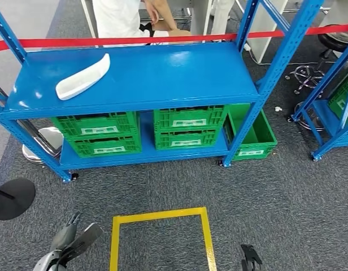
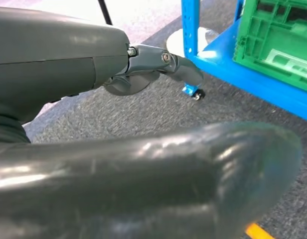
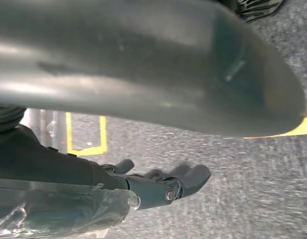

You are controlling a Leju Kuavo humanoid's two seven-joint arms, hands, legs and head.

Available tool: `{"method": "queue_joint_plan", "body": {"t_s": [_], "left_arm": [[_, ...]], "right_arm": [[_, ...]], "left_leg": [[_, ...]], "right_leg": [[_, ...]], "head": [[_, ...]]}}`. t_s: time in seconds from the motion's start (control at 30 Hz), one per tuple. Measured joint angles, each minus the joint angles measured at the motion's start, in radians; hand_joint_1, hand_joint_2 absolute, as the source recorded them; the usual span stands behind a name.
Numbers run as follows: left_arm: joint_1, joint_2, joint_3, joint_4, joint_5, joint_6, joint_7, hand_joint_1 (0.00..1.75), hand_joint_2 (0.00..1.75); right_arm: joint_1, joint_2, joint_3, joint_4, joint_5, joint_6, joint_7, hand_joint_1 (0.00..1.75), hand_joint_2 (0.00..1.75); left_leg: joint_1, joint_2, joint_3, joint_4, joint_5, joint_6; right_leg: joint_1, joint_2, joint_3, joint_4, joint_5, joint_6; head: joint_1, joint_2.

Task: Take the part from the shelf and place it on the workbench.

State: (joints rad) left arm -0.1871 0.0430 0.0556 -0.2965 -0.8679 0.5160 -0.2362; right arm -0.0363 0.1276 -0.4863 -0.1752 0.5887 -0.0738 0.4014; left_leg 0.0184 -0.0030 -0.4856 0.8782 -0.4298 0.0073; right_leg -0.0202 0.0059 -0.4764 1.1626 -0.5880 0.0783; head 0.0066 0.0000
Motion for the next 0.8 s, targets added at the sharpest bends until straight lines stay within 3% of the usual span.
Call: {"method": "queue_joint_plan", "body": {"t_s": [0.07, 0.1, 0.13, 0.17, 0.23, 0.27, 0.3, 0.33, 0.37, 0.43, 0.5, 0.53, 0.57, 0.6, 0.63, 0.7, 0.73, 0.77, 0.8], "left_arm": [[0.011, 0.0, 0.0, 0.001, 0.001, -0.001, 0.0, 0.0, 0.0], [0.013, -0.001, 0.0, 0.001, 0.003, -0.002, 0.0, 0.0, 0.0], [0.012, -0.002, 0.0, 0.001, 0.005, -0.003, 0.0, 0.0, 0.0], [0.013, -0.003, 0.0, 0.001, 0.007, -0.004, 0.0, 0.0, 0.0], [0.013, -0.007, 0.0, 0.002, 0.009, -0.007, 0.001, 0.0, 0.0], [0.011, -0.008, 0.0, 0.002, 0.009, -0.009, 0.001, 0.0, 0.0], [0.006, -0.008, 0.0, 0.002, 0.008, -0.01, 0.002, 0.0, 0.0], [-0.001, -0.008, 0.0, 0.001, 0.008, -0.011, 0.003, 0.0, 0.0], [-0.01, -0.007, 0.0, 0.0, 0.007, -0.011, 0.004, 0.0, 0.0], [-0.028, -0.005, 0.0, 0.0, 0.006, -0.01, 0.005, 0.0, 0.0], [-0.036, -0.005, -0.001, -0.001, 0.006, -0.01, 0.006, 0.0, 0.0], [-0.036, -0.005, -0.001, -0.001, 0.006, -0.01, 0.006, 0.0, 0.0], [-0.036, -0.005, -0.001, -0.001, 0.006, -0.01, 0.006, 0.0, 0.0], [-0.035, -0.005, -0.001, -0.001, 0.006, -0.01, 0.006, 0.0, 0.0], [-0.035, -0.005, -0.001, -0.001, 0.006, -0.01, 0.006, 0.0, 0.0], [-0.035, -0.004, -0.001, -0.001, 0.007, -0.01, 0.006, 0.0, 0.0], [-0.035, -0.003, -0.001, -0.001, 0.007, -0.01, 0.006, 0.0, 0.0], [-0.034, -0.003, -0.001, -0.001, 0.007, -0.01, 0.006, 0.0, 0.0], [-0.034, -0.004, -0.001, -0.001, 0.007, -0.01, 0.006, 0.0, 0.0]], "right_arm": [[0.009, 0.0, -0.001, 0.001, 0.002, 0.0, 0.001, 0.0, 0.0], [0.011, 0.0, -0.002, 0.001, 0.002, 0.0, 0.001, 0.0, 0.0], [0.012, 0.0, -0.002, 0.002, 0.002, 0.0, 0.001, 0.0, 0.0], [0.015, 0.0, -0.002, 0.002, 0.003, 0.0, 0.001, 0.0, 0.0], [0.027, -0.001, -0.002, 0.005, 0.004, 0.0, 0.003, 0.0, 0.0], [0.033, -0.002, -0.003, 0.007, 0.005, 0.0, 0.004, 0.0, 0.0], [0.033, -0.002, -0.004, 0.008, 0.006, 0.0, 0.005, 0.0, 0.0], [0.028, -0.002, -0.005, 0.008, 0.007, 0.0, 0.005, 0.0, 0.0], [0.018, -0.002, -0.005, 0.008, 0.008, 0.0, 0.004, 0.0, 0.0], [-0.004, -0.002, -0.005, 0.008, 0.01, 0.0, 0.002, 0.0, 0.0], [-0.012, -0.002, -0.006, 0.008, 0.011, 0.0, 0.002, 0.0, 0.0], [-0.012, -0.002, -0.006, 0.008, 0.012, 0.0, 0.003, 0.0, 0.0], [-0.011, -0.002, -0.006, 0.008, 0.012, 0.0, 0.004, 0.0, 0.0], [-0.009, -0.002, -0.007, 0.008, 0.013, 0.0, 0.005, 0.0, 0.0], [-0.009, -0.002, -0.007, 0.008, 0.014, 0.0, 0.005, 0.0, 0.0], [-0.01, -0.002, -0.009, 0.008, 0.016, 0.0, 0.005, 0.0, 0.0], [-0.01, -0.002, -0.009, 0.008, 0.017, 0.0, 0.004, 0.0, 0.0], [-0.01, -0.002, -0.01, 0.008, 0.017, 0.0, 0.004, 0.0, 0.0], [-0.01, -0.002, -0.011, 0.008, 0.018, 0.0, 0.004, 0.0, 0.0]], "left_leg": [[-0.006, -0.005, 0.059, -0.022, -0.028, 0.006], [-0.01, -0.008, 0.09, -0.036, -0.042, 0.009], [-0.014, -0.01, 0.122, -0.05, -0.055, 0.01], [-0.018, -0.011, 0.154, -0.066, -0.069, 0.011], [-0.028, -0.016, 0.217, -0.09, -0.102, 0.007], [-0.033, -0.019, 0.251, -0.103, -0.117, 0.006], [-0.037, -0.021, 0.277, -0.106, -0.124, 0.004], [-0.04, -0.022, 0.29, -0.097, -0.123, 0.003], [-0.041, -0.02, 0.288, -0.066, -0.117, 0.0], [-0.04, -0.014, 0.22, 0.065, -0.131, -0.015], [-0.034, -0.011, 0.117, 0.203, -0.207, -0.03], [-0.031, -0.011, 0.069, 0.247, -0.244, -0.035], [-0.028, -0.011, 0.031, 0.267, -0.259, -0.038], [-0.025, -0.011, 0.005, 0.257, -0.243, -0.04], [-0.022, -0.011, -0.007, 0.218, -0.195, -0.04], [-0.019, -0.009, -0.009, 0.099, -0.06, -0.041], [-0.018, -0.009, -0.008, 0.05, -0.019, -0.037], [-0.019, -0.009, -0.008, 0.022, 0.004, -0.032], [-0.019, -0.009, -0.009, 0.013, 0.007, -0.028]], "right_leg": [[0.009, 0.0, -0.08, 0.046, -0.099, -0.012], [0.015, 0.0, -0.116, 0.034, -0.123, -0.021], [0.023, 0.0, -0.146, 0.0, -0.11, -0.033], [0.032, 0.001, -0.172, -0.053, -0.032, -0.048], [0.05, 0.003, -0.201, -0.183, 0.194, -0.073], [0.056, 0.006, -0.199, -0.229, 0.282, -0.081], [0.058, 0.01, -0.189, -0.254, 0.315, -0.084], [0.055, 0.013, -0.172, -0.257, 0.315, -0.087], [0.052, 0.014, -0.156, -0.256, 0.306, -0.088], [0.046, 0.014, -0.132, -0.256, 0.287, -0.095], [0.041, 0.015, -0.115, -0.256, 0.268, -0.097], [0.039, 0.015, -0.107, -0.256, 0.259, -0.097], [0.037, 0.015, -0.097, -0.255, 0.25, -0.095], [0.035, 0.016, -0.087, -0.253, 0.24, -0.094], [0.034, 0.016, -0.078, -0.251, 0.231, -0.092], [0.032, 0.019, -0.062, -0.243, 0.213, -0.084], [0.032, 0.02, -0.06, -0.239, 0.206, -0.079], [0.033, 0.021, -0.059, -0.237, 0.2, -0.074], [0.036, 0.021, -0.061, -0.234, 0.195, -0.074]], "head": [[0.002, 0.0], [0.003, 0.0], [0.004, 0.0], [0.005, 0.0], [0.003, 0.0], [0.0, 0.0], [-0.003, 0.0], [-0.006, 0.0], [-0.009, 0.0], [-0.015, 0.0], [-0.02, 0.0], [-0.019, 0.0], [-0.02, 0.0], [-0.02, 0.0], [-0.02, 0.0], [-0.02, 0.0], [-0.021, 0.0], [-0.02, 0.0], [-0.02, 0.0]]}}
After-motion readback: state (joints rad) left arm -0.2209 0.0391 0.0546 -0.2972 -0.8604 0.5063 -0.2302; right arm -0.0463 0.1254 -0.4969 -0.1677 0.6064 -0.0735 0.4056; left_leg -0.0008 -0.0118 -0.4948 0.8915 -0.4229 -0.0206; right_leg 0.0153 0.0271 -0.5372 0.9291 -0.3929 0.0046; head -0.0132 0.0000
